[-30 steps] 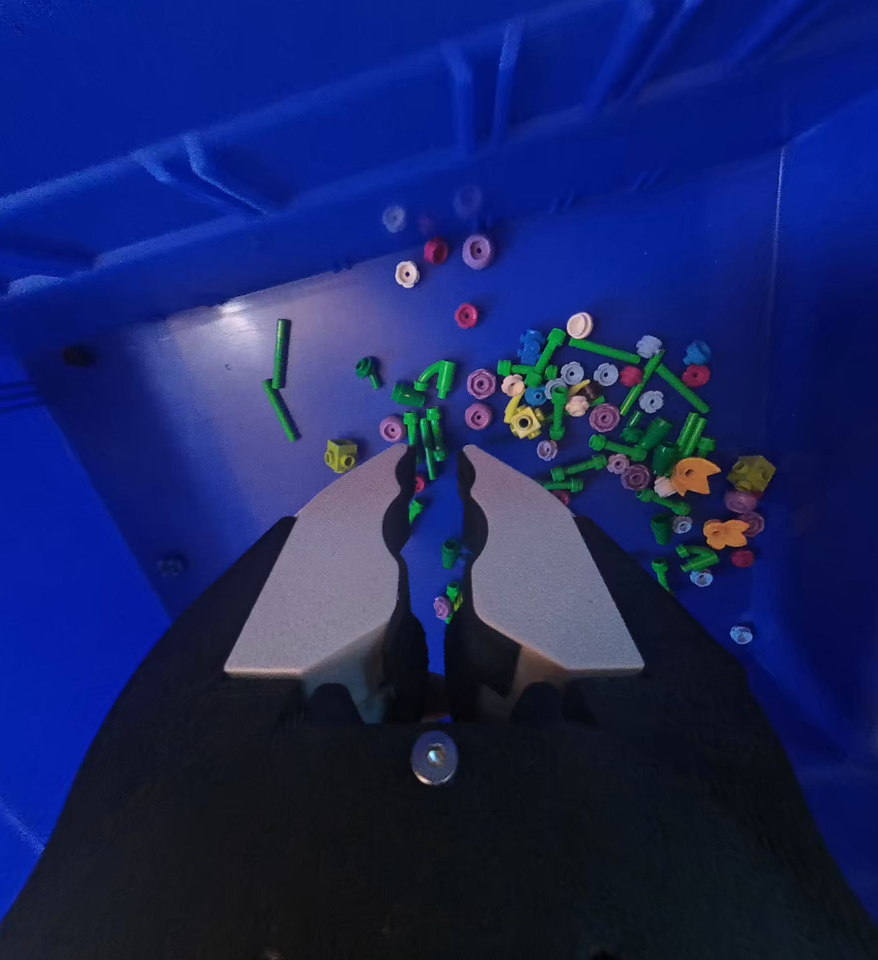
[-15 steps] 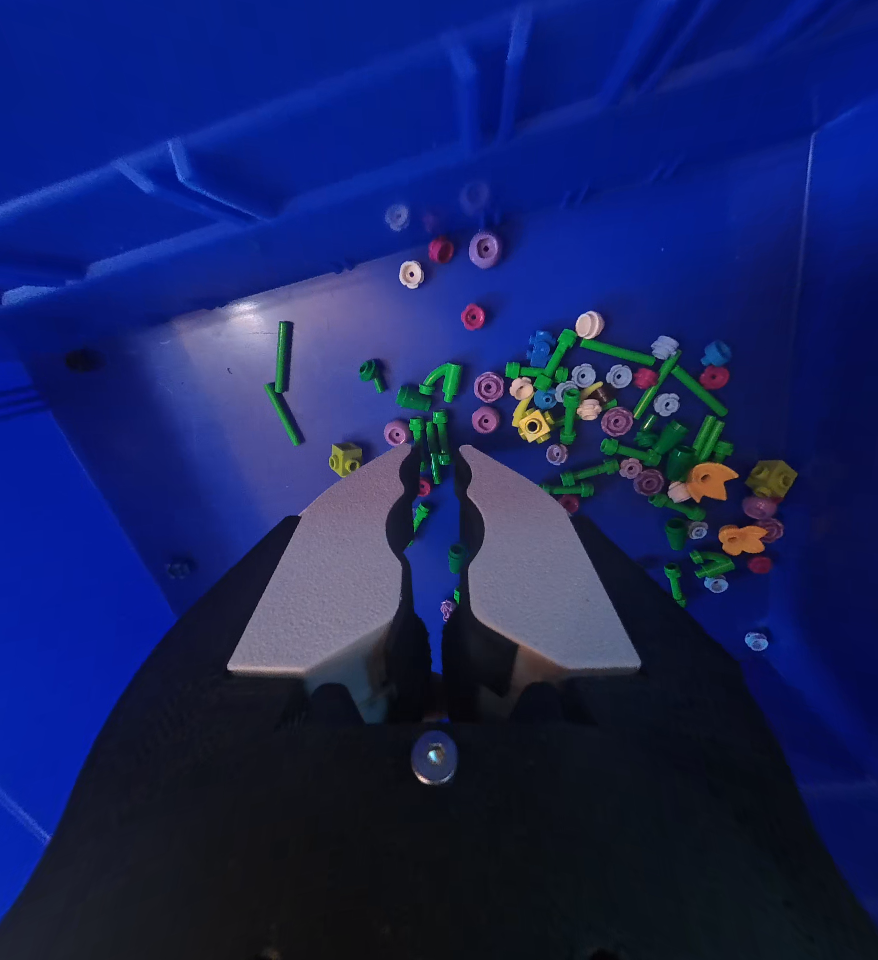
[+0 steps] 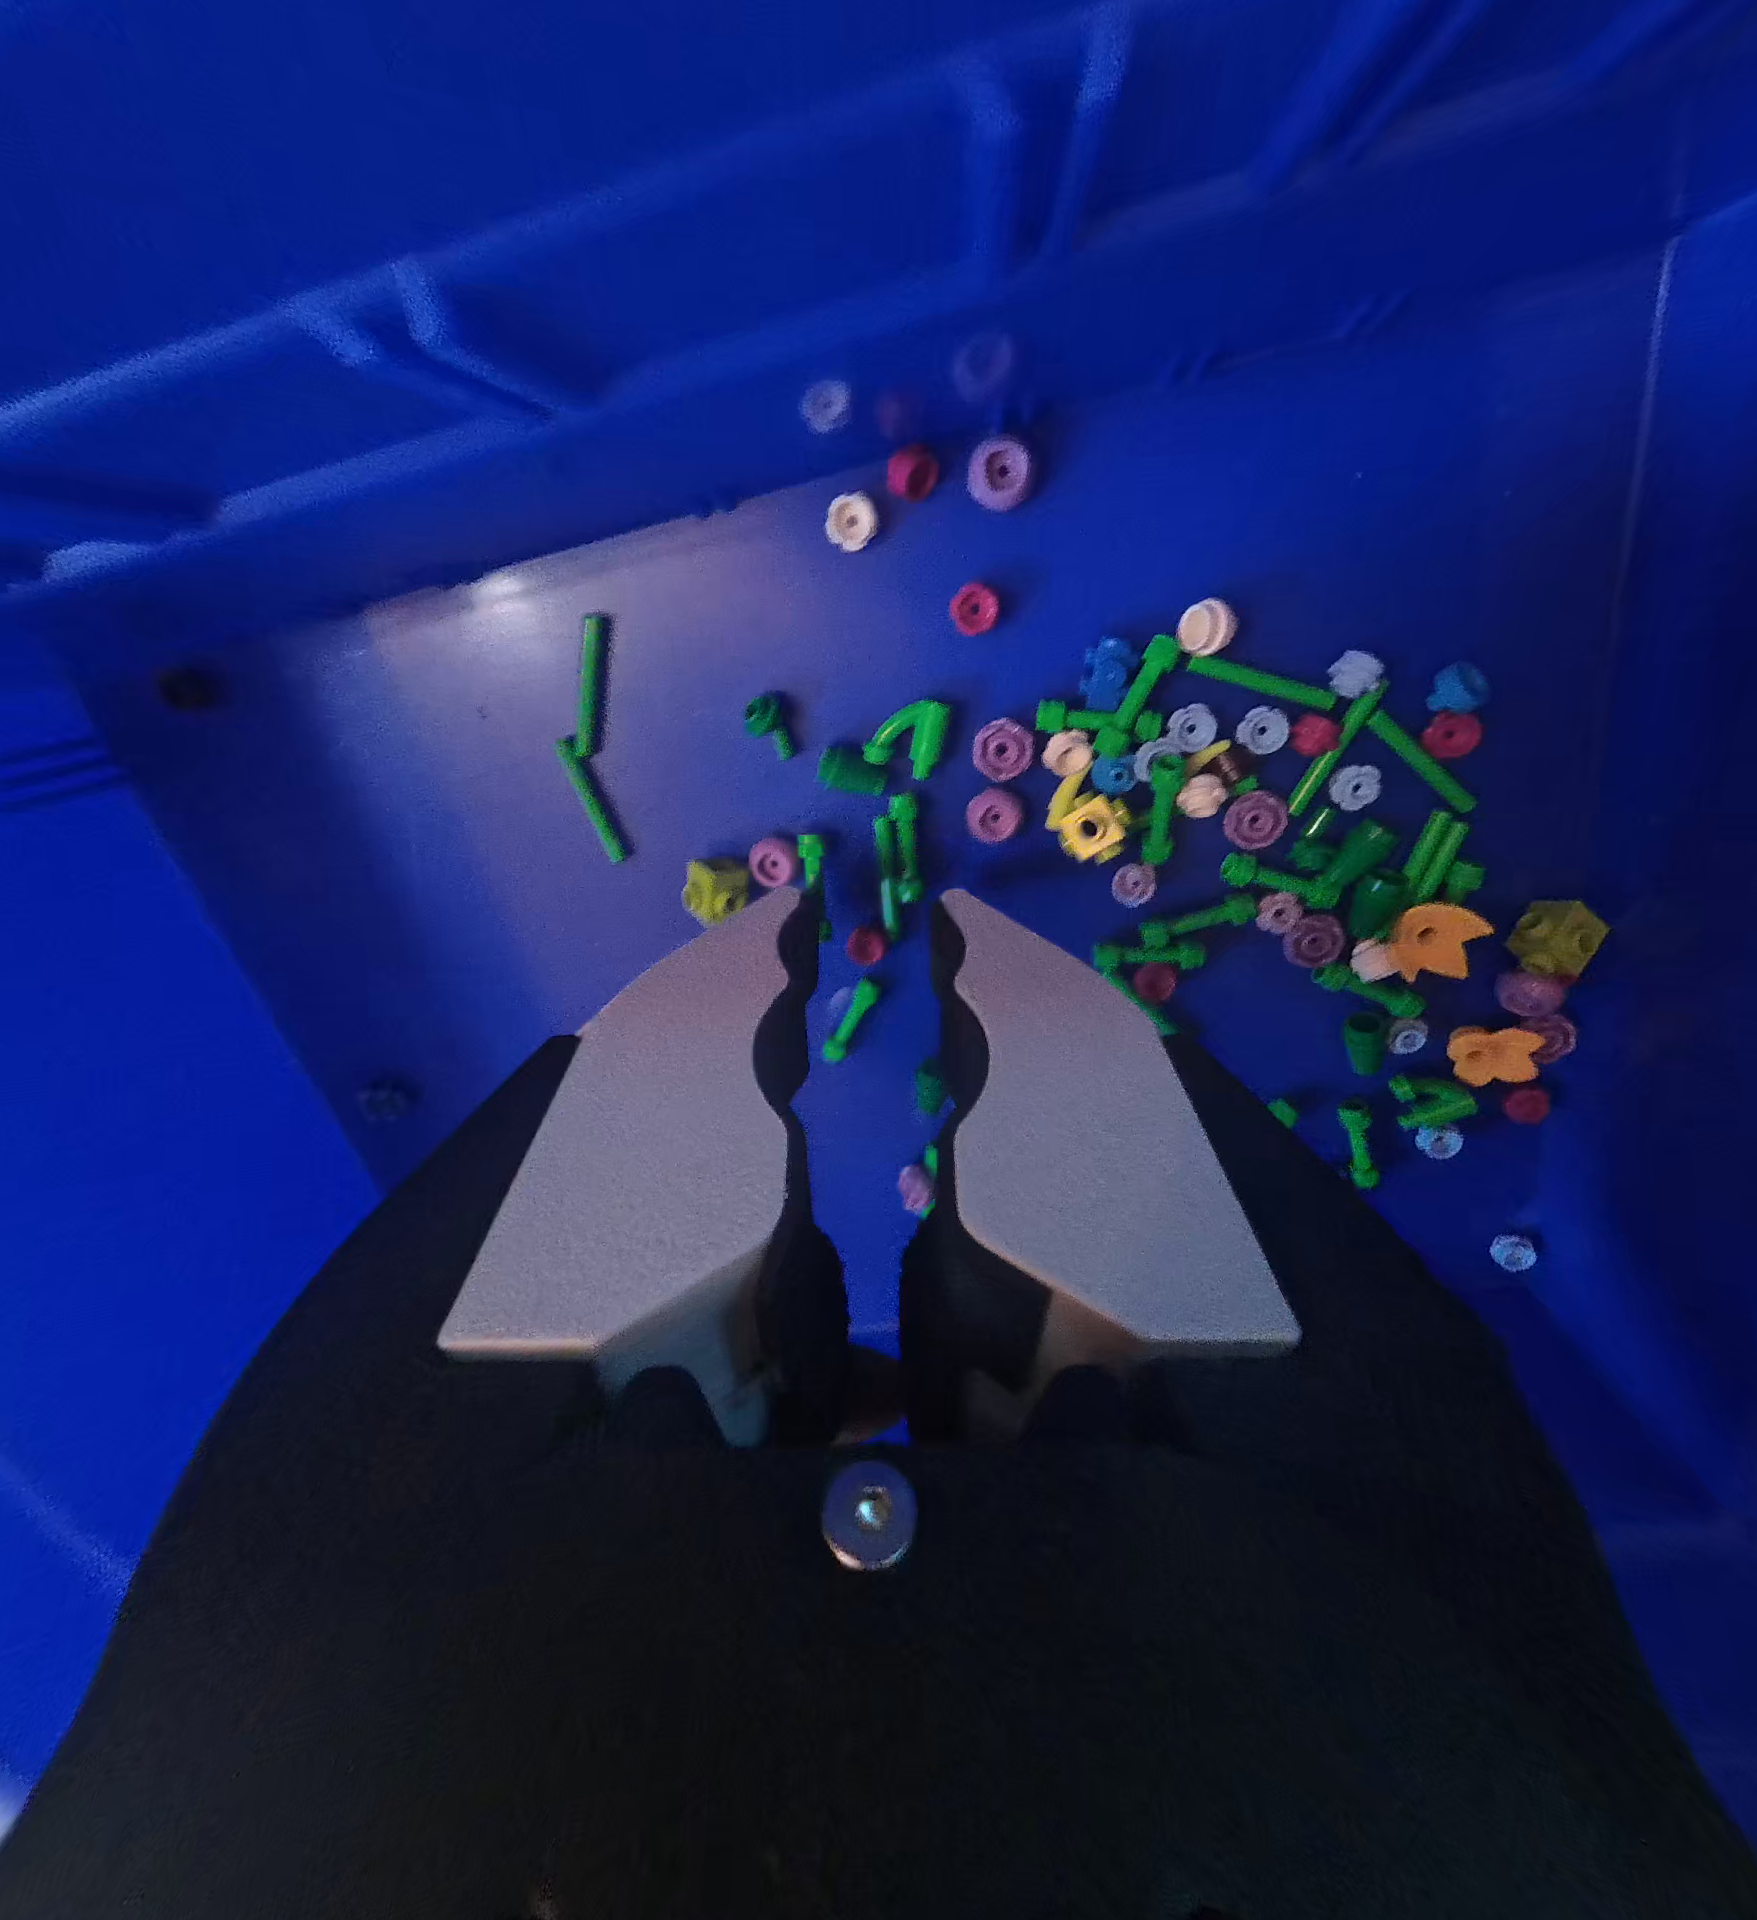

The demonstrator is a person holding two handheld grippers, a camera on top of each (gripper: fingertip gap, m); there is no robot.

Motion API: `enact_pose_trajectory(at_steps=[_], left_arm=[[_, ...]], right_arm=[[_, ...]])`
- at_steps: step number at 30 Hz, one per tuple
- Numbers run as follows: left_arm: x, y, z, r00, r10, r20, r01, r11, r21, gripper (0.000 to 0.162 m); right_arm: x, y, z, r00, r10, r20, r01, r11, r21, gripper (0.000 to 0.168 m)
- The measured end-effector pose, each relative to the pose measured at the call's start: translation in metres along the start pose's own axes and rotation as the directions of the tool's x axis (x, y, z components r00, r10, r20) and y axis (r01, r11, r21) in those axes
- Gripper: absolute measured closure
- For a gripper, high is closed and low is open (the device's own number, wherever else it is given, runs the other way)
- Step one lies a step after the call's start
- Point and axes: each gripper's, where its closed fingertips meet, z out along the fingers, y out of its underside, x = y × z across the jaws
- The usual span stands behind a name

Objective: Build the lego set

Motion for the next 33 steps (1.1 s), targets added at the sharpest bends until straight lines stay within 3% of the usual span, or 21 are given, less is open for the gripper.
enact_pose_trajectory(at_steps=[5,8,16,23,30,33], left_arm=[[-0.018,0.000,-0.045,0.996,-0.069,0.048,0.065,0.994,0.088,0.138],[-0.019,0.017,-0.055,0.997,-0.051,0.050,0.050,0.999,0.017,0.135],[0.007,0.035,-0.041,0.992,-0.023,-0.122,0.014,0.997,-0.078,0.126],[0.013,0.035,-0.050,0.992,0.021,-0.121,-0.029,0.998,-0.061,0.125],[0.036,0.035,-0.051,0.987,0.010,-0.162,-0.016,0.999,-0.036,0.138],[0.046,0.055,-0.037,0.980,-0.005,-0.199,-0.031,0.984,-0.177,0.140]], right_arm=[[0.000,-0.006,-0.003,1.000,0.010,0.005,-0.010,0.999,0.044,0.126],[0.000,-0.006,-0.003,1.000,0.003,0.000,-0.003,0.999,0.044,0.126],[0.000,-0.009,-0.004,1.000,-0.013,-0.006,0.014,0.999,0.047,0.126],[0.000,-0.009,-0.005,1.000,-0.012,-0.007,0.012,0.998,0.059,0.126],[0.005,-0.025,-0.020,1.000,0.005,-0.025,-0.002,0.993,0.114,0.126],[0.005,-0.035,-0.026,0.998,-0.020,-0.051,0.027,0.992,0.126,0.125]])
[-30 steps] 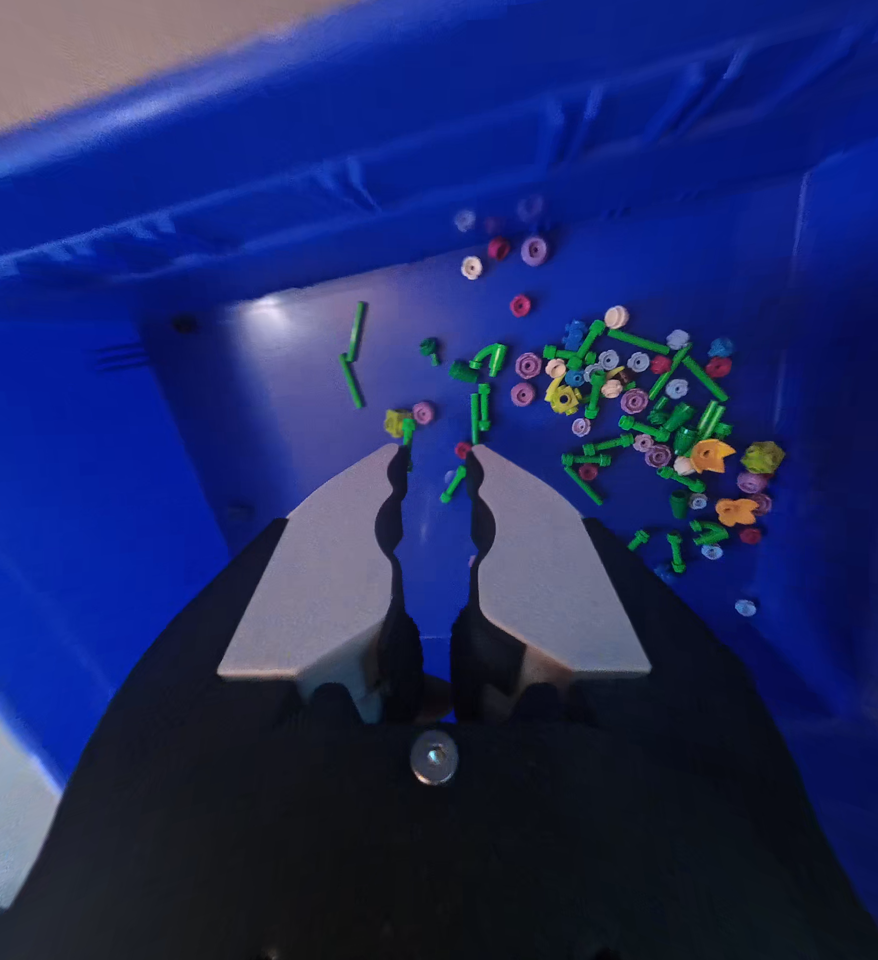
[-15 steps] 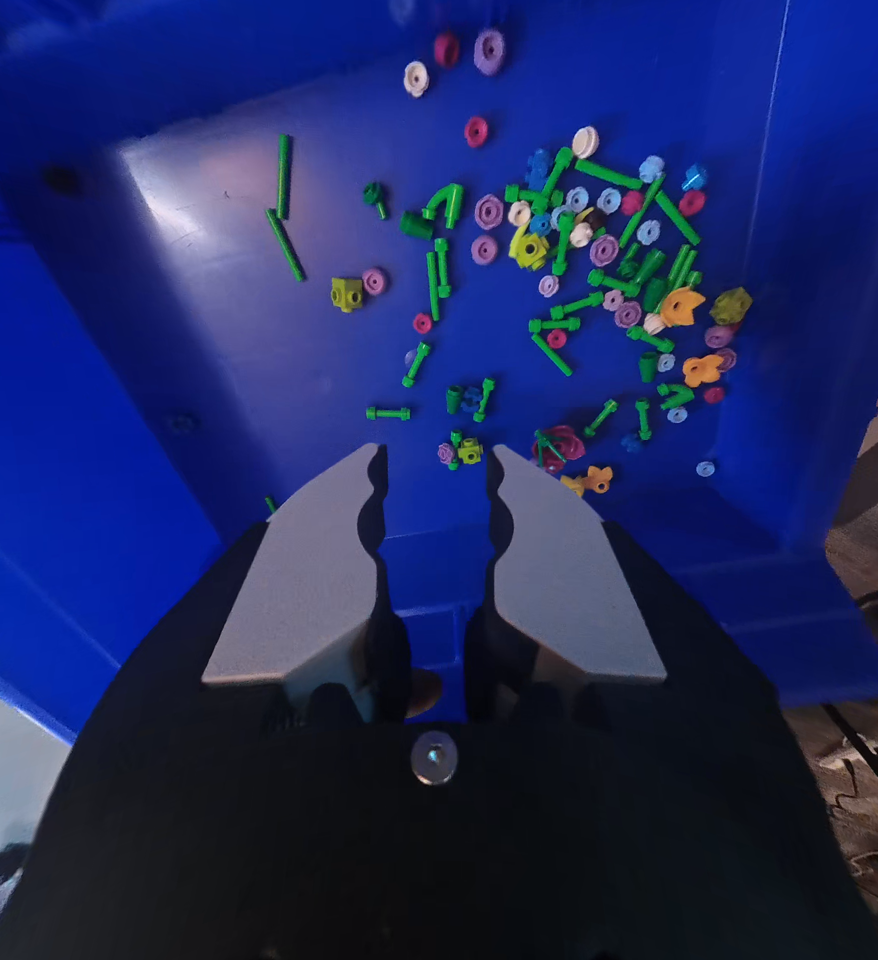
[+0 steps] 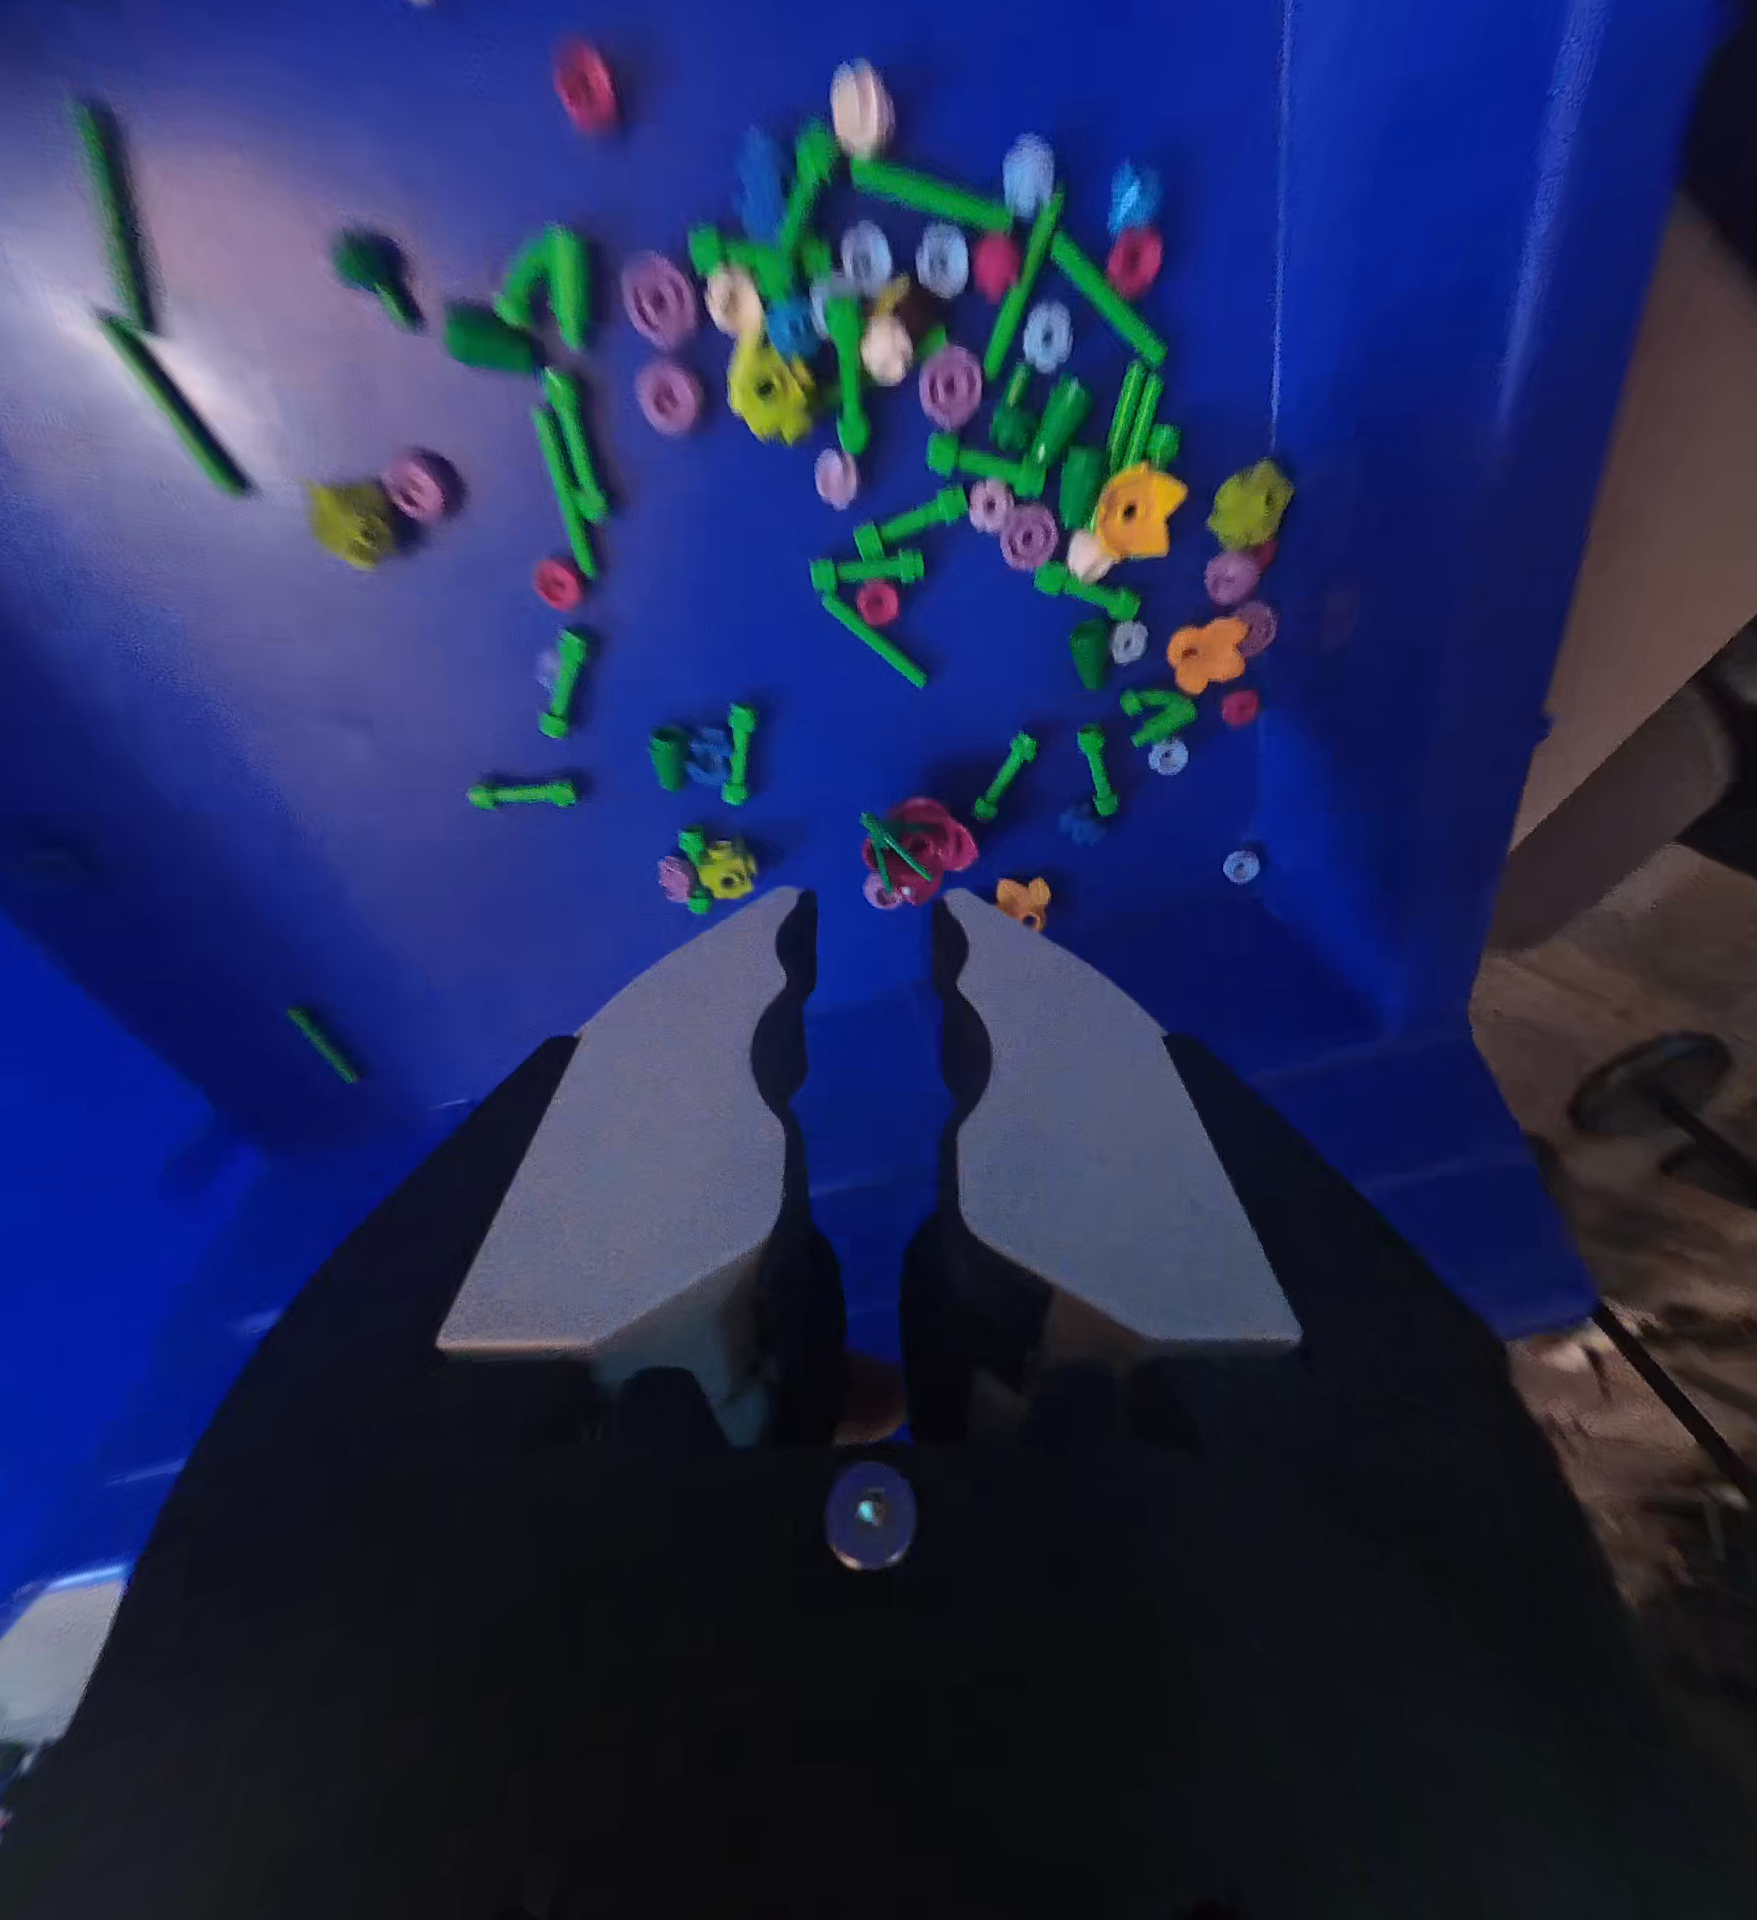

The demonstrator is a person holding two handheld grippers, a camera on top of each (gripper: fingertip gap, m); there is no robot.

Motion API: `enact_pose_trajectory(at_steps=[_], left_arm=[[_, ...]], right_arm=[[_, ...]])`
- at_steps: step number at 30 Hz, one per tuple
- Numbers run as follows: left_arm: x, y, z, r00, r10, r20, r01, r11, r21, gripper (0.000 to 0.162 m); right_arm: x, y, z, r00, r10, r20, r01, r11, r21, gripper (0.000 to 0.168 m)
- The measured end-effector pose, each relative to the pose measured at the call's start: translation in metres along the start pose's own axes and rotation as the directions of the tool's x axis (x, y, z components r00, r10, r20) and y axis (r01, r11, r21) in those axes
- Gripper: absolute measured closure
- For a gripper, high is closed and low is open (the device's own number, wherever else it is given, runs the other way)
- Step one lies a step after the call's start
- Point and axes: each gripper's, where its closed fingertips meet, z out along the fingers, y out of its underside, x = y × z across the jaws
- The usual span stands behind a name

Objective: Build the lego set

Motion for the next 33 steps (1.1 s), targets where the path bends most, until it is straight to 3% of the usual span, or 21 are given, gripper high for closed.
enact_pose_trajectory(at_steps=[3,6,12,16,18,24,27,29,33], left_arm=[[0.006,0.002,0.009,0.999,-0.008,-0.033,0.007,1.000,-0.030,0.140],[0.002,0.005,0.013,0.999,-0.025,0.021,0.026,0.998,-0.065,0.140],[0.010,0.002,0.019,0.994,-0.108,-0.025,0.107,0.994,-0.036,0.140],[0.006,0.004,0.024,0.990,-0.139,-0.003,0.138,0.989,-0.054,0.152],[0.007,0.003,0.023,0.990,-0.139,-0.017,0.138,0.989,-0.055,0.160],[0.000,-0.002,0.003,0.991,-0.134,0.028,0.134,0.991,0.007,0.159],[-0.006,-0.020,-0.018,0.988,-0.133,0.080,0.119,0.981,0.151,0.159],[-0.005,-0.051,-0.042,0.987,-0.112,0.114,0.064,0.931,0.359,0.159],[0.030,-0.136,-0.108,0.968,-0.031,0.251,-0.175,0.633,0.754,0.160]], right_arm=[[-0.001,-0.007,-0.002,0.999,-0.029,-0.029,0.029,1.000,-0.004,0.125],[-0.002,-0.011,-0.004,0.998,-0.045,-0.051,0.045,0.999,-0.003,0.125],[0.001,-0.013,-0.012,0.995,-0.048,-0.084,0.049,0.999,0.009,0.125],[0.000,-0.011,-0.013,0.995,-0.053,-0.085,0.053,0.999,0.008,0.125],[-0.001,-0.011,-0.013,0.995,-0.058,-0.087,0.059,0.998,0.005,0.126],[-0.004,-0.015,-0.013,0.995,-0.061,-0.078,0.063,0.998,0.027,0.126],[-0.007,-0.022,-0.010,0.996,-0.049,-0.079,0.053,0.998,0.046,0.126],[-0.012,-0.030,-0.006,0.995,-0.048,-0.082,0.052,0.997,0.054,0.126],[-0.033,-0.068,0.007,0.999,0.028,-0.035,-0.021,0.985,0.168,0.126]])
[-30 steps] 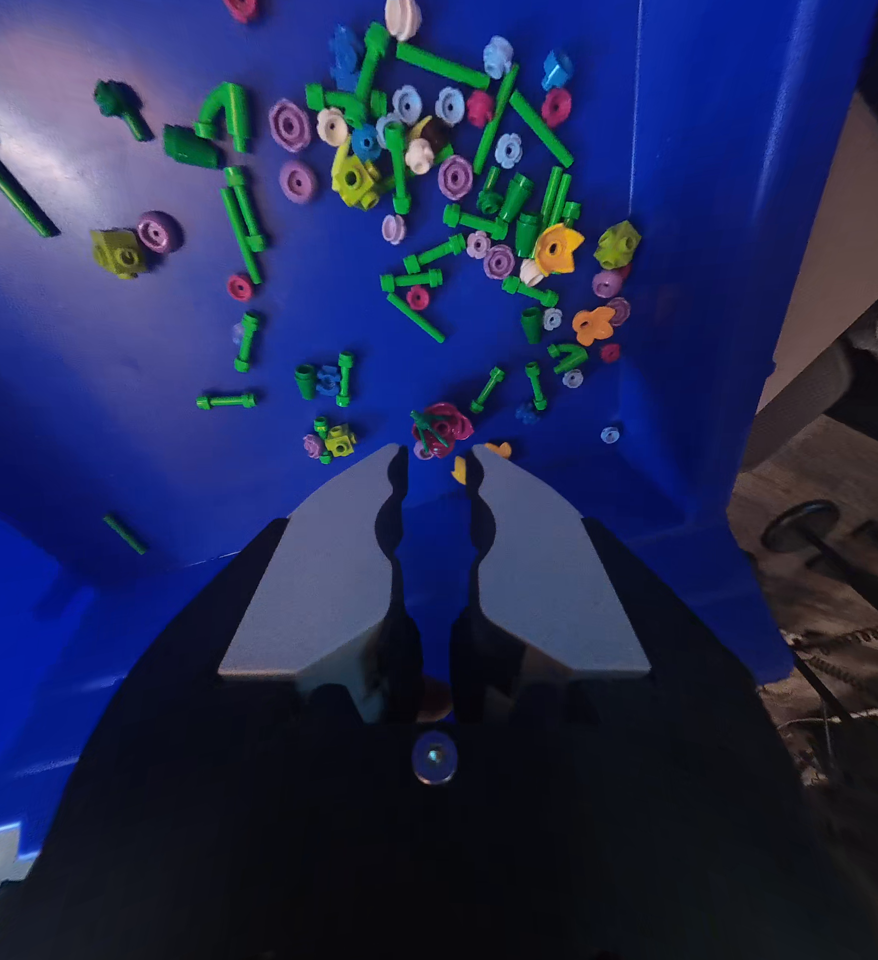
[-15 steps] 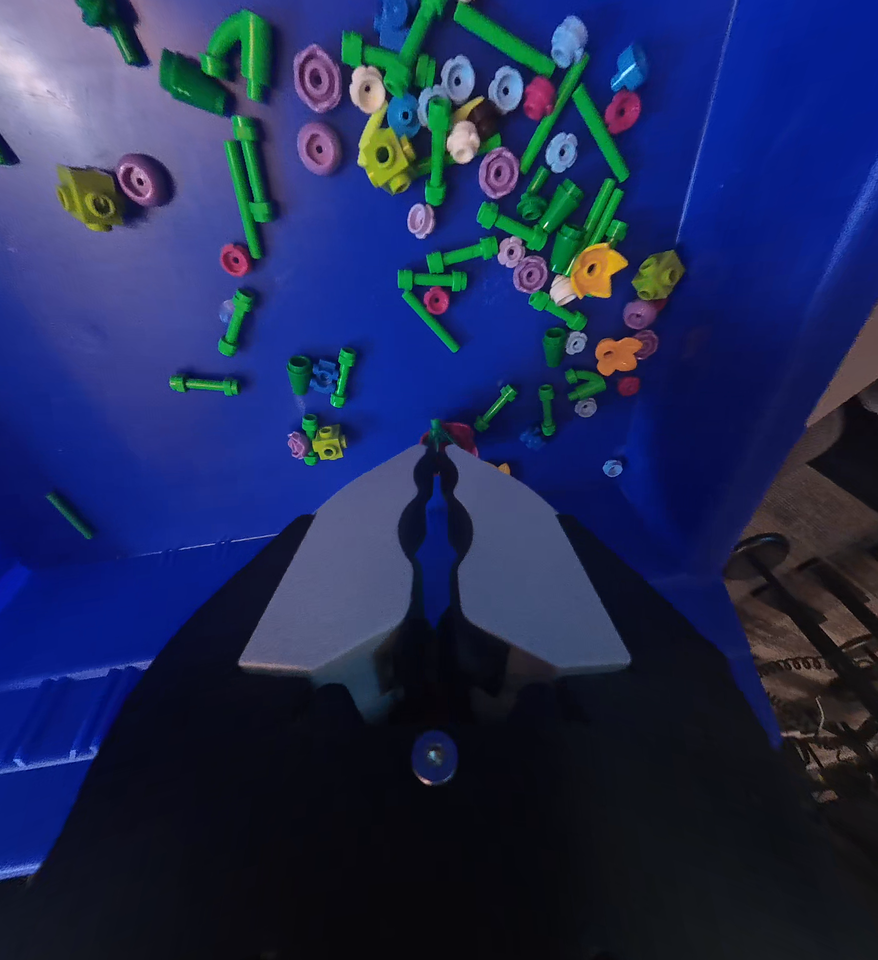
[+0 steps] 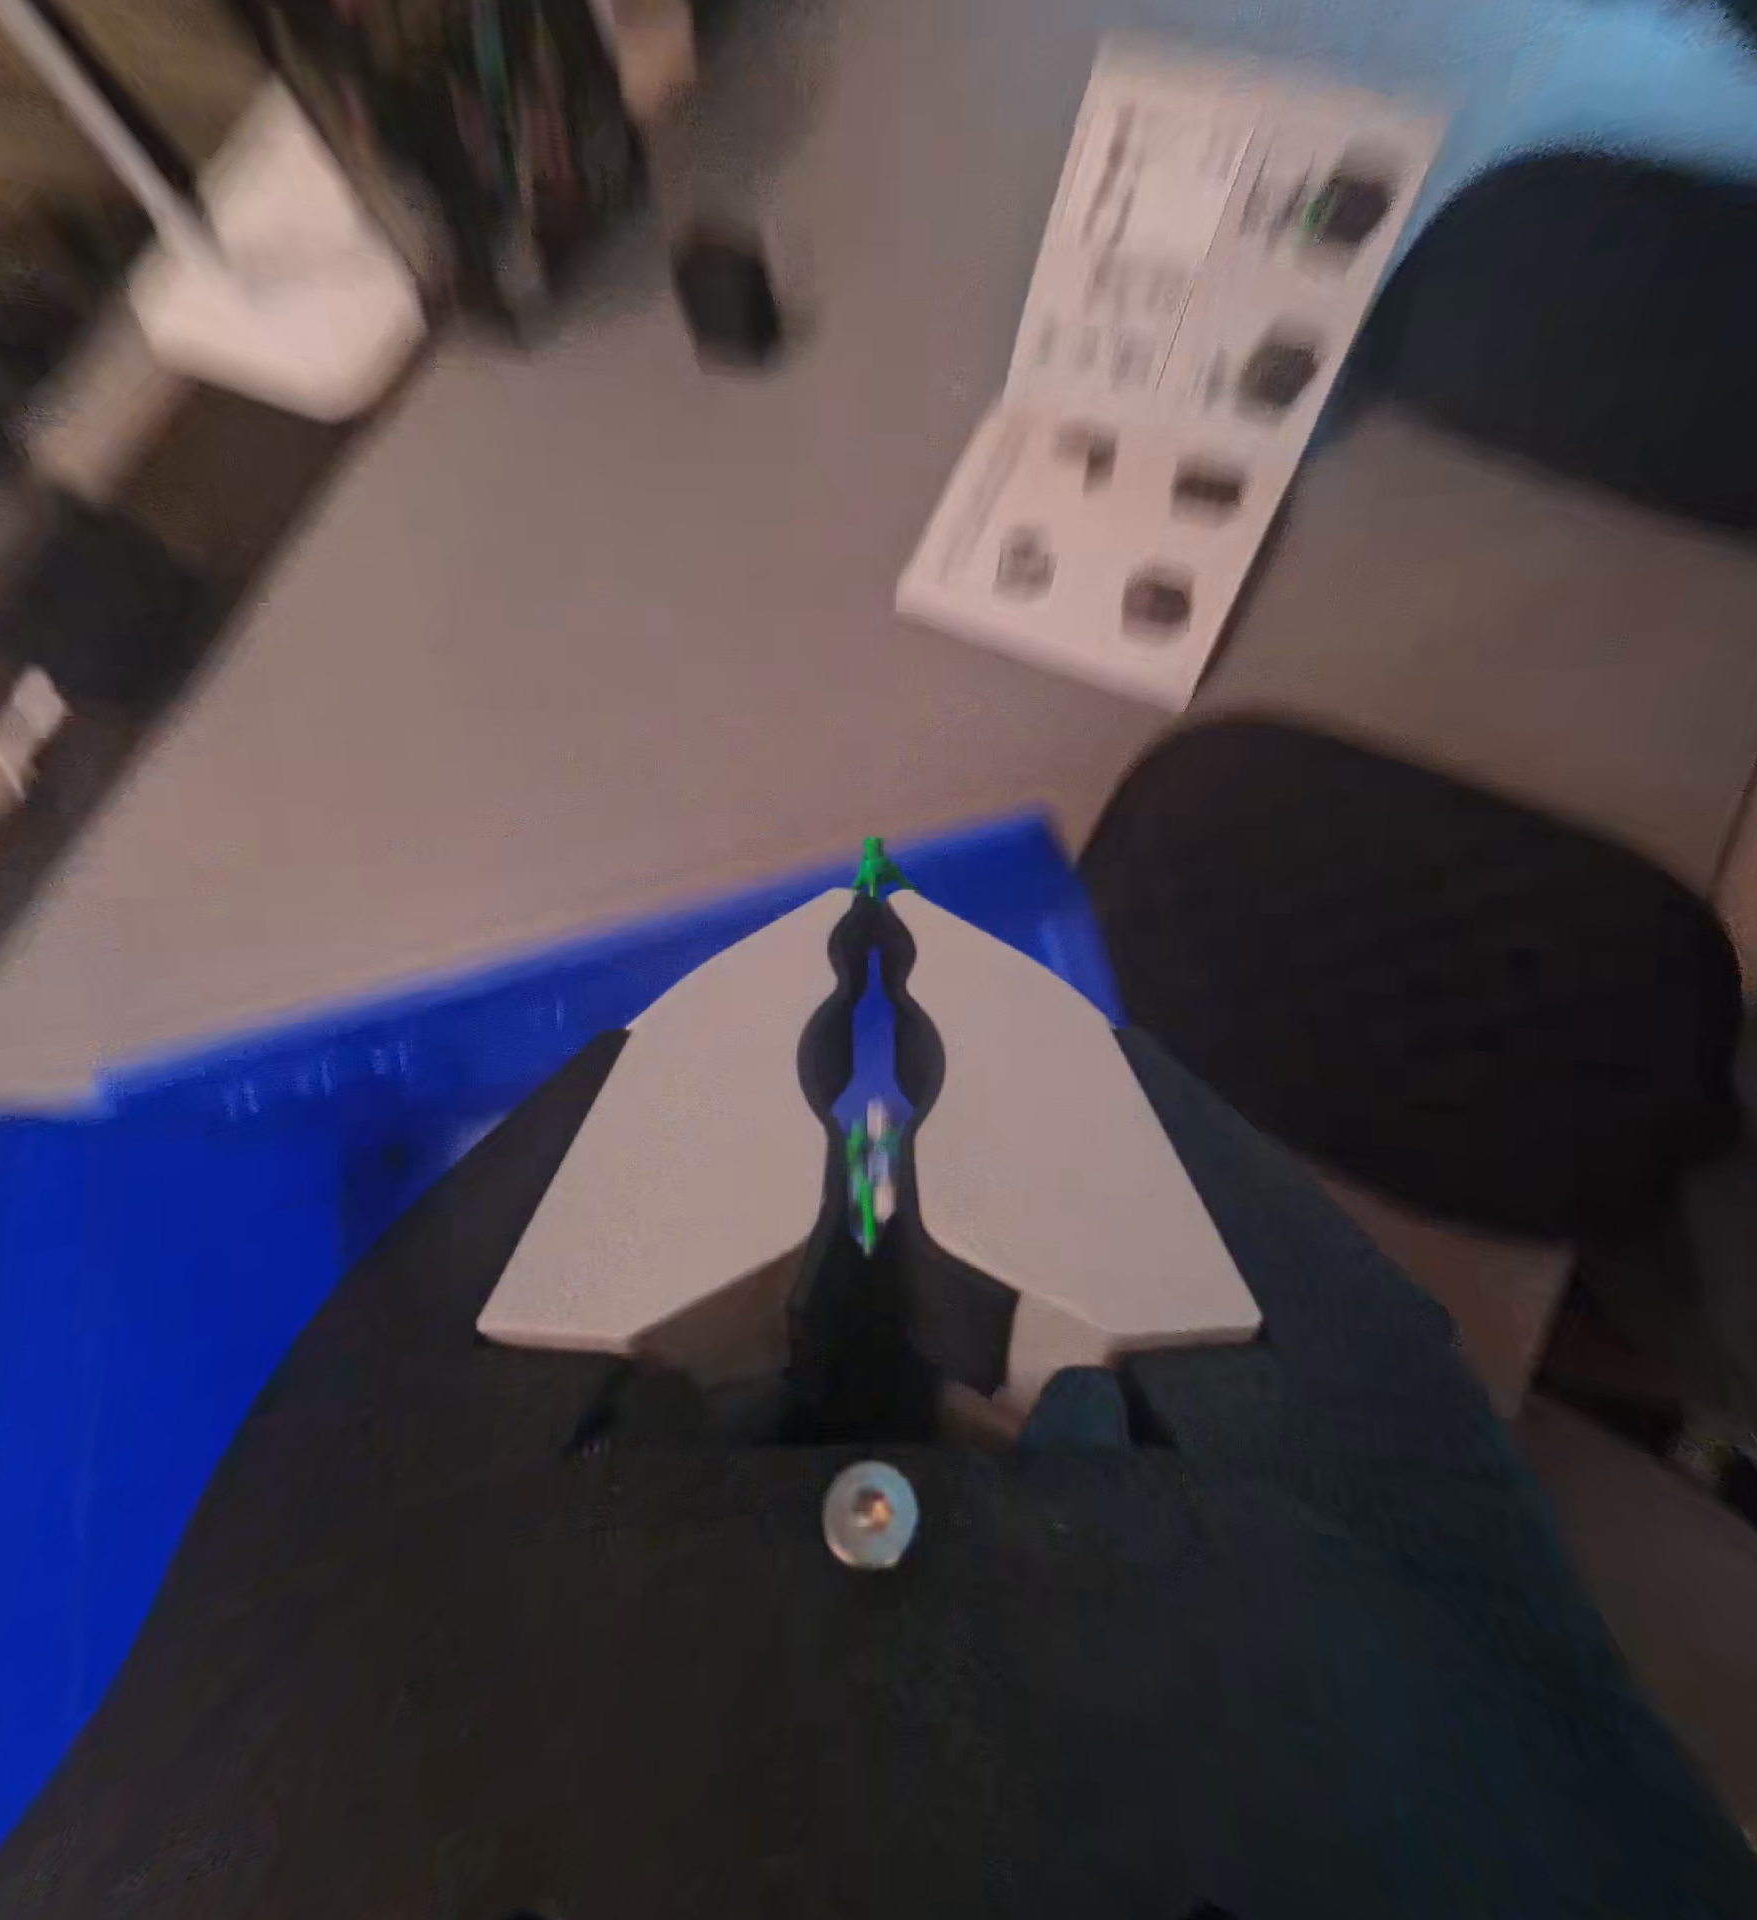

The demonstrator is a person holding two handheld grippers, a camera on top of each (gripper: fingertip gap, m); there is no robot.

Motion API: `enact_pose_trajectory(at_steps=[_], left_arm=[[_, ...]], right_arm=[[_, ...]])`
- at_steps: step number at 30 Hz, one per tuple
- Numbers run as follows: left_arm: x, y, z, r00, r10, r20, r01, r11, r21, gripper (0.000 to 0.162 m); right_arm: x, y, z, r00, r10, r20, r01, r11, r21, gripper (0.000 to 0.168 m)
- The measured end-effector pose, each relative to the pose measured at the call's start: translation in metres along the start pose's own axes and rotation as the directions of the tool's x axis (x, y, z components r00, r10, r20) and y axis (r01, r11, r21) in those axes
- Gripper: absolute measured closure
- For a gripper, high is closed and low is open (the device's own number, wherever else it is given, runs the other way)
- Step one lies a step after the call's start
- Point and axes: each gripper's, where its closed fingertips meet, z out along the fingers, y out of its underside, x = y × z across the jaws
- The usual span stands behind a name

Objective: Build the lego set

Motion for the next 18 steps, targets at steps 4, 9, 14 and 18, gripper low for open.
enact_pose_trajectory(at_steps=[4,9,14,18], left_arm=[[0.032,-0.056,0.024,0.953,0.241,0.182,-0.265,0.957,0.120,0.160],[0.069,-0.088,0.058,0.833,0.451,0.319,-0.506,0.855,0.112,0.160],[0.085,-0.085,0.078,0.785,0.547,0.293,-0.586,0.808,0.063,0.160],[0.093,-0.083,0.085,0.752,0.597,0.278,-0.630,0.776,0.037,0.160]], right_arm=[[-0.034,-0.019,0.024,0.973,0.190,0.128,-0.192,0.981,0.009,0.130],[-0.047,-0.015,0.050,0.985,0.171,-0.015,-0.171,0.985,0.011,0.143],[-0.058,-0.007,0.057,0.978,0.198,-0.067,-0.195,0.979,0.052,0.150],[-0.062,0.001,0.062,0.981,0.179,-0.077,-0.177,0.984,0.024,0.153]])
